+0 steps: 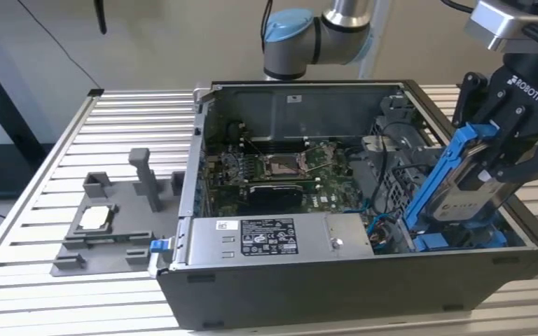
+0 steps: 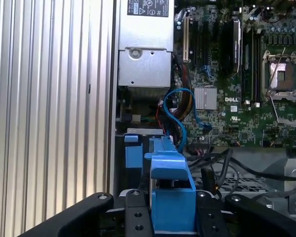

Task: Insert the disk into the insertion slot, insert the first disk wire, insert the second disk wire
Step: 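Insert the disk into the insertion slot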

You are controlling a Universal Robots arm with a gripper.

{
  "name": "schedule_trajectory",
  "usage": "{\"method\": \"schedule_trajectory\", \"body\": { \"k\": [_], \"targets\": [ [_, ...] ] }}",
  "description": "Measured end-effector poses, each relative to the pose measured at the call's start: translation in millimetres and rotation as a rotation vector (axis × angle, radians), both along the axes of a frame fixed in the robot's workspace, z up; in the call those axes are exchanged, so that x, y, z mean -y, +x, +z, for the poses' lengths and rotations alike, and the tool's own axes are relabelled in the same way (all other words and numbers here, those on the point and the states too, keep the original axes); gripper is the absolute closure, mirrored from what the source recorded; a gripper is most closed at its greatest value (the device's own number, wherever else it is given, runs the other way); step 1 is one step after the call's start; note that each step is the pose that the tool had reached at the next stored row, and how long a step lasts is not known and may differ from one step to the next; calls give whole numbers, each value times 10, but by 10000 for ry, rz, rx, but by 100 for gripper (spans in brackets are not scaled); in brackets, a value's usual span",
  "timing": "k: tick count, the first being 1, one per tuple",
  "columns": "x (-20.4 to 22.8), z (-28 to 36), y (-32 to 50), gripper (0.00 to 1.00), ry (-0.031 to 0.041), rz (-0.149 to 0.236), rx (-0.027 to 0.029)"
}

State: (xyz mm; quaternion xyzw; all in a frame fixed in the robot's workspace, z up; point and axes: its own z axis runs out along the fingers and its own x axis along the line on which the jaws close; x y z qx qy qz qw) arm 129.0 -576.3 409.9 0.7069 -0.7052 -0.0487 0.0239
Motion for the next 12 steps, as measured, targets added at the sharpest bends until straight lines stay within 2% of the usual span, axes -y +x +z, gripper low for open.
{"method": "schedule_trajectory", "body": {
  "k": [6, 10, 12],
  "targets": [
    [19, -14, 2, 67, 4, 20, -39],
    [20, -19, 2, 67, 6, 20, -92],
    [20, -20, 3, 67, 10, 21, -151]
  ]
}}
